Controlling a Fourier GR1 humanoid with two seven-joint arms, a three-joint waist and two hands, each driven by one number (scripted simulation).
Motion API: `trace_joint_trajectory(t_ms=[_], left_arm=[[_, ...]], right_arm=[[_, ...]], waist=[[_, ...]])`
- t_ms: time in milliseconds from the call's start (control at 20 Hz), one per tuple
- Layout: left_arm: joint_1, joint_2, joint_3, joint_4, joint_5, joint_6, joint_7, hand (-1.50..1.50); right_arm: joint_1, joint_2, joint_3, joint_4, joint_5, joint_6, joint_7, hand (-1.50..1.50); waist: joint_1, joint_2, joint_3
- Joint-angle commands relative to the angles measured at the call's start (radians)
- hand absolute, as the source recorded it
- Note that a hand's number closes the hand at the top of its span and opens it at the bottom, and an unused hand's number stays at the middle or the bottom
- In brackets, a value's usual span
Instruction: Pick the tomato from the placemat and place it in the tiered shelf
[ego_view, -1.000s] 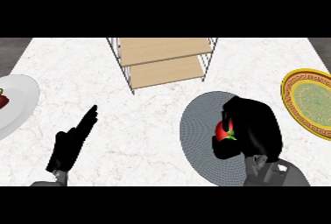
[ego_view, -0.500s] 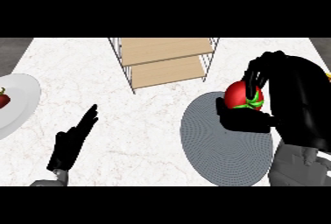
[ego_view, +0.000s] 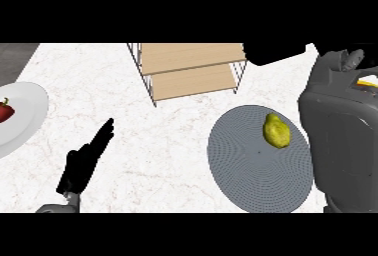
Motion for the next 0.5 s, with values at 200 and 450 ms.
trace_joint_trajectory(t_ms=[200, 450], left_arm=[[-0.006, -0.020, -0.006, 0.036, -0.012, -0.005, -0.006, 0.00], [-0.028, 0.012, 0.021, 0.005, 0.011, -0.037, 0.039, 0.00]], right_arm=[[-0.219, -0.040, -0.091, 0.490, 0.033, -0.217, -0.145, 1.50], [-0.305, -0.045, -0.095, 0.741, 0.046, -0.305, -0.257, 1.50]], waist=[[0.014, 0.010, -0.002], [0.021, 0.010, -0.002]])
